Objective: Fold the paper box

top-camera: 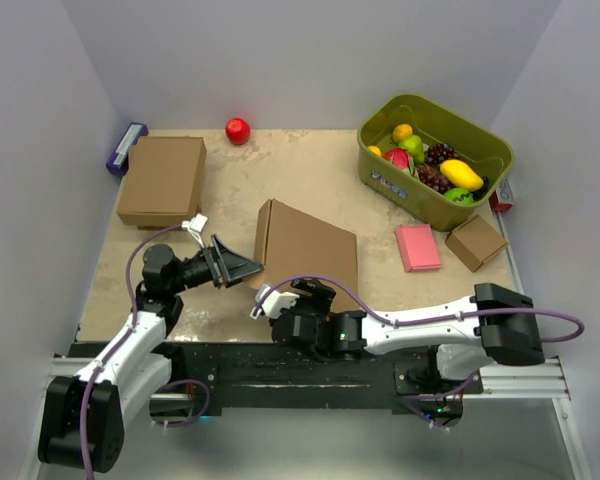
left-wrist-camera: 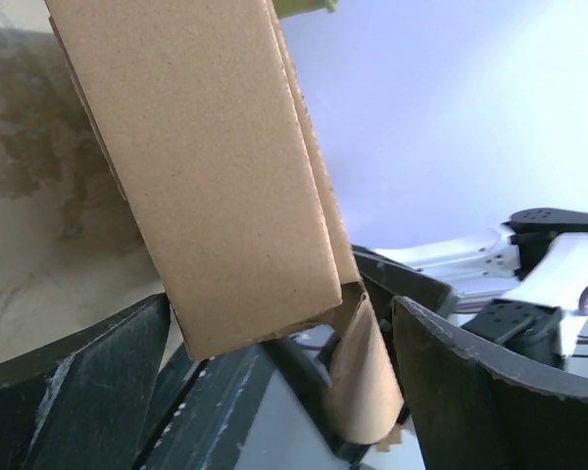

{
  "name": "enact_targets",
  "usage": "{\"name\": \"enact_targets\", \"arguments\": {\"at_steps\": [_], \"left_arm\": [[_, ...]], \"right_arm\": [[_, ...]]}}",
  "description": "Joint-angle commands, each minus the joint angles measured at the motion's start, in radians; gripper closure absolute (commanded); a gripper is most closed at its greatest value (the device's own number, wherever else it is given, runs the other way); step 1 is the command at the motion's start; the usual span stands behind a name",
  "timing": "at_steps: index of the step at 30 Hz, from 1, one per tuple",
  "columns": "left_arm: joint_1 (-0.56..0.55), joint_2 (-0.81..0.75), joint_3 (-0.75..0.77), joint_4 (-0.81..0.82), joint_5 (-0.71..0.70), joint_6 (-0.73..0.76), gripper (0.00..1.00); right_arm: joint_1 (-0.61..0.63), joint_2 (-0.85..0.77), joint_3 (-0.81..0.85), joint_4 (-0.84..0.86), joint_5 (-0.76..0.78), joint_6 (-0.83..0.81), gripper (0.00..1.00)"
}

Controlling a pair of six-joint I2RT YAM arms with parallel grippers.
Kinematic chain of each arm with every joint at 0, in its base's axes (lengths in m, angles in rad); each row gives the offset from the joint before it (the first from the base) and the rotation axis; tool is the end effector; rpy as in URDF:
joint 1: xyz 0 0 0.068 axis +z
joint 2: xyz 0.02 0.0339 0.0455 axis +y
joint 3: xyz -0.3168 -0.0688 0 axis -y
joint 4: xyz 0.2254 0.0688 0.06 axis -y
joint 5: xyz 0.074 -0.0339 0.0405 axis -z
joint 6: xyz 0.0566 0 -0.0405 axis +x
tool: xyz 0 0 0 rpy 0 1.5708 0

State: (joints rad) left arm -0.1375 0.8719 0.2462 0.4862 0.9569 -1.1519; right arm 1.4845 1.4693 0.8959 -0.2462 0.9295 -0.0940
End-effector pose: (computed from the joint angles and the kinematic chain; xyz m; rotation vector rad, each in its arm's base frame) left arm 0.1319 -0.0650 0.2578 -0.1665 1.9870 -1.7032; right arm 0.0696 0.2785 0.2780 -1.1382 1.6850 -0.2641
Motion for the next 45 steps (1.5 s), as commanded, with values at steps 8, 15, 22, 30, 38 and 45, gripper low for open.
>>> {"name": "enact_targets", "arguments": {"at_steps": [8,15,22,30,38,45], "left_arm": [[0.004,-0.051,-0.031,0.239,0.016,-0.213,0.01],[-0.013,-0.088,-0.053,0.246,-0.009,-0.252,0.01],[-0.030,-0.048,-0.064,0.193,-0.049,-0.157,0.01],[-0.073,0.044,-0.033,0.261,-0.072,-0.143,0.01],[-0.143,0.131,-0.036,0.351,-0.084,-0.169,0.01],[-0.145,0.226,-0.025,0.396,-0.093,-0.135,0.00]], "right_arm": [[0.000,0.100,0.002,0.217,0.193,0.077,0.05],[-0.029,0.166,-0.011,0.335,0.327,0.120,0.07],[-0.047,0.157,-0.044,0.407,0.287,0.100,0.15],[-0.050,0.178,-0.126,0.583,0.331,-0.004,0.23],[-0.066,0.279,-0.184,0.875,0.370,-0.173,0.36],[-0.066,0.284,-0.202,0.881,0.312,-0.194,0.56]]}}
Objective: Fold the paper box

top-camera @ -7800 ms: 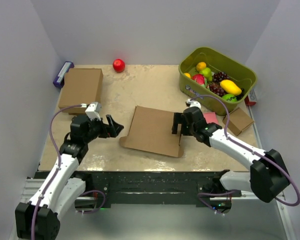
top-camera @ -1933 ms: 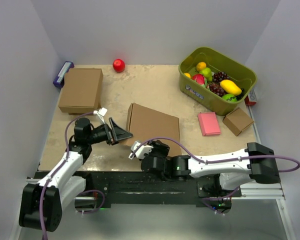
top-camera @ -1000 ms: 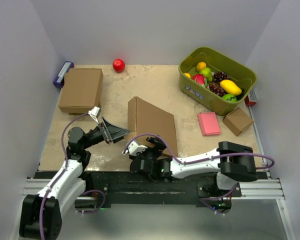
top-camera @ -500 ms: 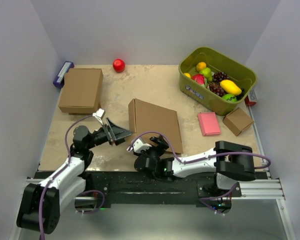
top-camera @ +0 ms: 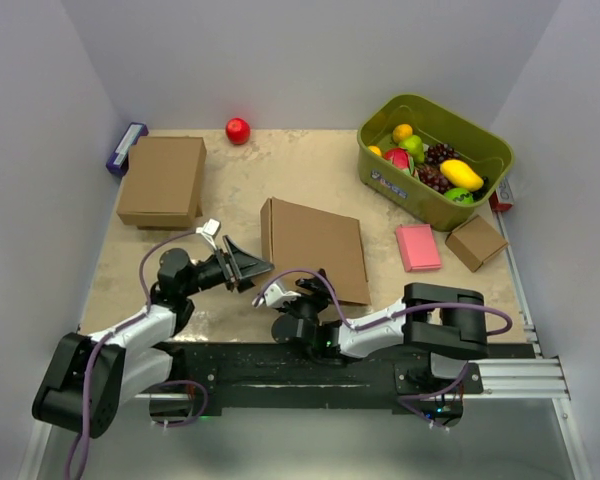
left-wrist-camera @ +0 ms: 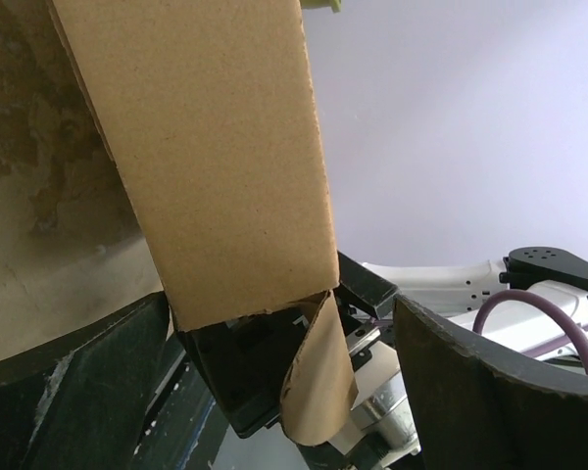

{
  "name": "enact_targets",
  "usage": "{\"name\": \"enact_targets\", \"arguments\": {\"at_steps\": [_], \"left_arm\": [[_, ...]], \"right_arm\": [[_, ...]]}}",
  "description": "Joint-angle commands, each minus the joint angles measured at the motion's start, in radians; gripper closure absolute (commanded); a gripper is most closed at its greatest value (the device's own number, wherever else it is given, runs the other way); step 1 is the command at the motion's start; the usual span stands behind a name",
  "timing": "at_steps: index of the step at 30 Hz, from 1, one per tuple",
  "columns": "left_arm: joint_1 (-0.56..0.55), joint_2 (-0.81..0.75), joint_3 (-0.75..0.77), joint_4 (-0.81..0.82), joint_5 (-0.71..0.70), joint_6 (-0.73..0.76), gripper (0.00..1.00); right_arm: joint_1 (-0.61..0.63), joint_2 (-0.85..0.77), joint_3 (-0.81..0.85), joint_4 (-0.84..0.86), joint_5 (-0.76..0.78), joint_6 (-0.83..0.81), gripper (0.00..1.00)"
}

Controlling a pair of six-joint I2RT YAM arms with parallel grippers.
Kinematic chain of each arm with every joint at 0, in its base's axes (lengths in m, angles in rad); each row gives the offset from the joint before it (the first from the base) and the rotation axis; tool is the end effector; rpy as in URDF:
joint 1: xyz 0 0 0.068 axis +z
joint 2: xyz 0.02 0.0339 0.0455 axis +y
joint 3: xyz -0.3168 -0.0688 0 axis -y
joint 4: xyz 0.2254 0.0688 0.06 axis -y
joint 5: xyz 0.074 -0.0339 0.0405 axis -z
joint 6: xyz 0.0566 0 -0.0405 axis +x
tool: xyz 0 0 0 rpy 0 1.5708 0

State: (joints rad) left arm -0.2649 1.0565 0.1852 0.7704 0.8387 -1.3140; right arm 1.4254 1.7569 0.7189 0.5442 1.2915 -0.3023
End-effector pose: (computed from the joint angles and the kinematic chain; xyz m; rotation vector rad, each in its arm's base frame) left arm 0.1496 -0.0842 0.2442 -0.2854 2.0036 -1.7939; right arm 0.1007 0.3124 0.2187 -0.7372 1.5624 -0.5036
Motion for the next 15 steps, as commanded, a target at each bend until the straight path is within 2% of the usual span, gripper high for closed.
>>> {"name": "enact_targets", "arguments": {"at_steps": [1,5,9,15], "left_arm": [[-0.017,0.071,0.042,0.118,0.025,0.041,0.00],[-0.017,0.149,0.091,0.106,0.008,0.097,0.00],[-0.017,0.221,0.151,0.086,-0.004,0.150,0.00],[-0.017,0.281,0.197,0.055,-0.030,0.183,0.00]], "right_arm": [[-0.005,-0.008,-0.030,0.092,-0.058,0.012,0.59],[-0.005,-0.022,-0.044,0.105,-0.101,-0.001,0.70],[0.000,-0.020,-0.047,0.106,-0.116,-0.008,0.74],[0.003,-0.020,-0.050,0.106,-0.129,-0.012,0.74]]}}
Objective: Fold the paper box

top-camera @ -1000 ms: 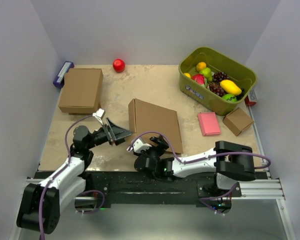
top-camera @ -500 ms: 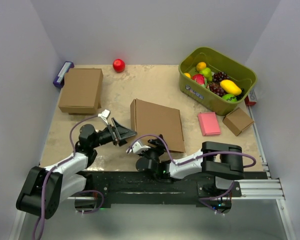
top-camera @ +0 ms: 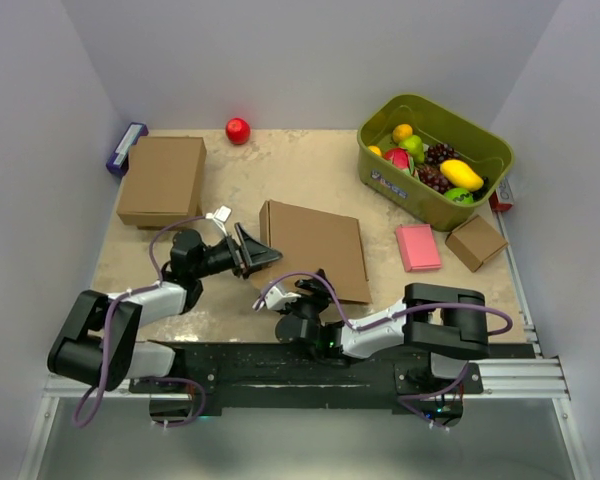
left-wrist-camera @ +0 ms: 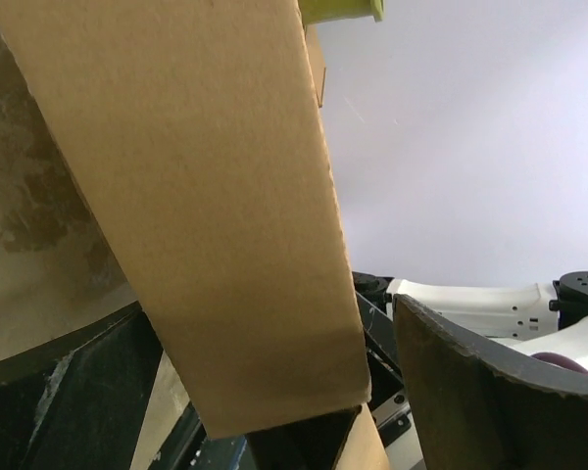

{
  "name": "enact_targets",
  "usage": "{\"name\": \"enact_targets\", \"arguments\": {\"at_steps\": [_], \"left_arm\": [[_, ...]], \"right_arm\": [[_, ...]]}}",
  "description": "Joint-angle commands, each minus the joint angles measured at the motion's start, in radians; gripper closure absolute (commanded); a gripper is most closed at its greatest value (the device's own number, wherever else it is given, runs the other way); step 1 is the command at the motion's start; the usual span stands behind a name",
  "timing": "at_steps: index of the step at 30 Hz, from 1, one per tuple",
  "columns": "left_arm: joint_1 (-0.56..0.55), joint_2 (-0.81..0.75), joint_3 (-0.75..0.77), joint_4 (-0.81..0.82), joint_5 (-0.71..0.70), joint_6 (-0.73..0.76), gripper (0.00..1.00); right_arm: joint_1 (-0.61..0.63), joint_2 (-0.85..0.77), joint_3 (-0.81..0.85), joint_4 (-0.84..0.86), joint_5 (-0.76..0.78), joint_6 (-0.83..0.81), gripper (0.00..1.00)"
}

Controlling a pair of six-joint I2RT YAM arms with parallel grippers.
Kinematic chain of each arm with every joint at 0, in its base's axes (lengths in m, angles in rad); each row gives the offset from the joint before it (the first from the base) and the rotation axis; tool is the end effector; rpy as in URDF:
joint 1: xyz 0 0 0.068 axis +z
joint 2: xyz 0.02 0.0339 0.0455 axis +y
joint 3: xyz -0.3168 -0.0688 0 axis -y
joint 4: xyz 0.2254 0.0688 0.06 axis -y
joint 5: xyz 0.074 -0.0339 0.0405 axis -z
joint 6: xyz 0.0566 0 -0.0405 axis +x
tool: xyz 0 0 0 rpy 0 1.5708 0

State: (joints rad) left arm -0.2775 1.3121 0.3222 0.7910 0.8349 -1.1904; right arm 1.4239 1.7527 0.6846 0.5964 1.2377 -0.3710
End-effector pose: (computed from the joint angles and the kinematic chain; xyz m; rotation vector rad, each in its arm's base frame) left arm 0.2026 -0.1013 0.2421 -0.2248 2.0694 -1.7171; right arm 0.0999 0.3096 0.2144 -0.8153 1.5429 -0.4926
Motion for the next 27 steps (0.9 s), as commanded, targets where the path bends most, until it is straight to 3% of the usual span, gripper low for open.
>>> {"name": "enact_targets", "arguments": {"at_steps": [1,3,4,5,6,7,9,13,14,19,23,27], "left_arm": [[-0.005,0.033,0.063,0.033,-0.031,0.061,0.02],[-0.005,0.059,0.077,0.031,-0.033,0.058,0.07],[-0.005,0.068,0.078,0.033,-0.034,0.049,0.16],[-0.005,0.075,0.077,0.039,-0.037,0.038,0.19],[-0.005,0.081,0.072,0.046,-0.040,0.016,0.23],[-0.005,0.079,0.069,0.047,-0.054,0.002,0.35],[-0.005,0.064,0.045,0.056,-0.069,-0.046,0.51],[-0.005,0.036,-0.015,0.111,-0.112,-0.162,0.60],[-0.005,0.029,-0.032,0.141,-0.125,-0.201,0.61],[-0.005,0.000,-0.161,0.356,-0.217,-0.490,0.64],[-0.005,-0.051,-0.239,0.494,-0.293,-0.722,0.64],[-0.002,-0.125,-0.293,0.476,-0.385,-0.822,0.65]], "right_arm": [[0.007,-0.019,-0.017,0.057,-0.075,0.052,0.73],[0.018,-0.027,-0.017,0.052,-0.073,0.044,0.68],[0.024,-0.041,-0.014,0.043,-0.072,0.040,0.66],[0.030,-0.050,-0.002,0.008,-0.067,0.043,0.64],[0.047,-0.064,0.007,-0.027,-0.061,0.055,0.56],[0.055,-0.079,0.021,-0.073,-0.058,0.101,0.52],[0.067,-0.143,0.076,-0.254,-0.066,0.176,0.34],[0.067,-0.272,0.196,-0.632,-0.168,0.531,0.07],[0.069,-0.321,0.246,-0.774,-0.181,0.584,0.05],[0.050,-0.488,0.357,-1.168,-0.241,0.900,0.01],[-0.156,-0.706,0.319,-1.215,-0.404,0.914,0.01],[-0.259,-0.939,0.300,-1.193,-0.435,0.815,0.01]]}}
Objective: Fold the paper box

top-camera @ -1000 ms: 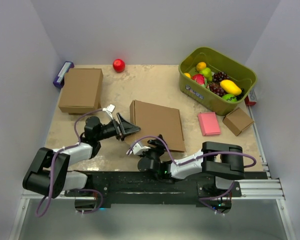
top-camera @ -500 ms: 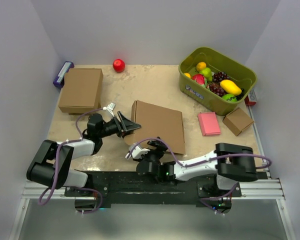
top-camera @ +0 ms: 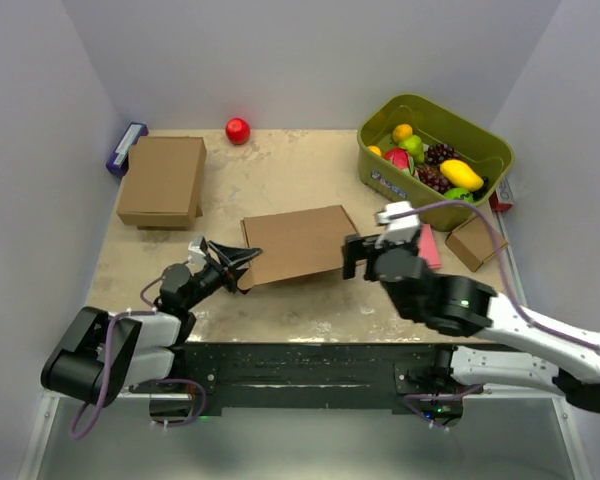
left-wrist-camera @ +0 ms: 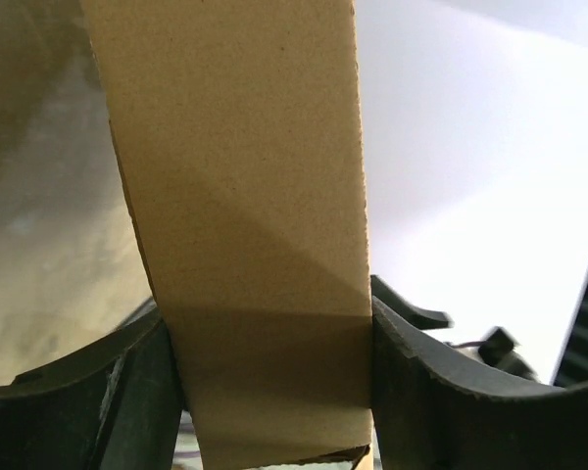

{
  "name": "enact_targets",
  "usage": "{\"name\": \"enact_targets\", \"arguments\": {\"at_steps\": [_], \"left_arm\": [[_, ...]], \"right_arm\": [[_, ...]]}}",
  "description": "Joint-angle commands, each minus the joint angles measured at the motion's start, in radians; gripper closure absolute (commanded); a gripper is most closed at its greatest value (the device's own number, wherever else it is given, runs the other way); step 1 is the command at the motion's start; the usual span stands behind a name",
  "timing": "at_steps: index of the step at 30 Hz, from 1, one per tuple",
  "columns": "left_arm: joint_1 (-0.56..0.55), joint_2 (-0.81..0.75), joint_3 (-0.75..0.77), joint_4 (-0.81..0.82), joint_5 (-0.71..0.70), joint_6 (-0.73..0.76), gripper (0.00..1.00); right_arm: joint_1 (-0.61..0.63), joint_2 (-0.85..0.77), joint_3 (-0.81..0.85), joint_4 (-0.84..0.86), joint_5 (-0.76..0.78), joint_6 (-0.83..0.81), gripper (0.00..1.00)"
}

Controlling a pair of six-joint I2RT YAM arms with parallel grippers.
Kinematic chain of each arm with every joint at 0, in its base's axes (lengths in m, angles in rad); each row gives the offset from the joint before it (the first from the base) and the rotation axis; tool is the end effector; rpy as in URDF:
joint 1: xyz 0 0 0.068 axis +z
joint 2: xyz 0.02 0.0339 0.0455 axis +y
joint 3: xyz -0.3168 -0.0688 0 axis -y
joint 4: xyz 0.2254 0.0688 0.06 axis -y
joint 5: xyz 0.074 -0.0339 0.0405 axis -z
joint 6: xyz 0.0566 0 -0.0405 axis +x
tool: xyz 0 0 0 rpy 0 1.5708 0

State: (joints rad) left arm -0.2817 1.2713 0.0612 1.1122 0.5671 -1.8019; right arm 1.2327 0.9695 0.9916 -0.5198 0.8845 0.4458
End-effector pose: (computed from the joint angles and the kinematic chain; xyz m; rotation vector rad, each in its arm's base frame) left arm 0.1677 -0.0802 0.2146 -1.0187 1.8566 -1.9036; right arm 0.0948 0.1377 0.3872 -0.2236 1.8712 0.2290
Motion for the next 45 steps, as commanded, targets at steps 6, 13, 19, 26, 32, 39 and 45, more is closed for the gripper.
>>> {"name": "enact_targets", "arguments": {"at_steps": [6,13,19,26,32,39,45], "left_arm": [[0.015,-0.210,-0.082,0.097,-0.199,-0.324,0.66],[0.036,-0.256,-0.119,0.093,-0.187,-0.372,0.66],[0.036,-0.256,-0.152,0.126,-0.167,-0.404,0.67],[0.036,-0.277,-0.162,0.124,-0.133,-0.419,0.69],[0.036,-0.299,-0.193,0.097,-0.124,-0.431,0.70],[0.036,-0.297,-0.192,0.072,-0.070,-0.418,0.70],[0.036,-0.300,-0.201,0.043,-0.019,-0.404,0.69]], "right_arm": [[-0.216,-0.104,0.010,-0.114,-0.156,-0.108,0.01],[-0.275,-0.112,-0.063,0.081,-0.231,-0.280,0.01],[-0.285,-0.092,-0.149,0.289,-0.182,-0.418,0.01],[-0.285,-0.084,-0.281,0.549,-0.186,-0.548,0.01],[-0.286,-0.132,-0.335,0.642,-0.228,-0.631,0.02],[-0.285,-0.144,-0.413,0.774,-0.283,-0.777,0.01],[-0.285,-0.141,-0.462,0.863,-0.357,-0.854,0.04]]}}
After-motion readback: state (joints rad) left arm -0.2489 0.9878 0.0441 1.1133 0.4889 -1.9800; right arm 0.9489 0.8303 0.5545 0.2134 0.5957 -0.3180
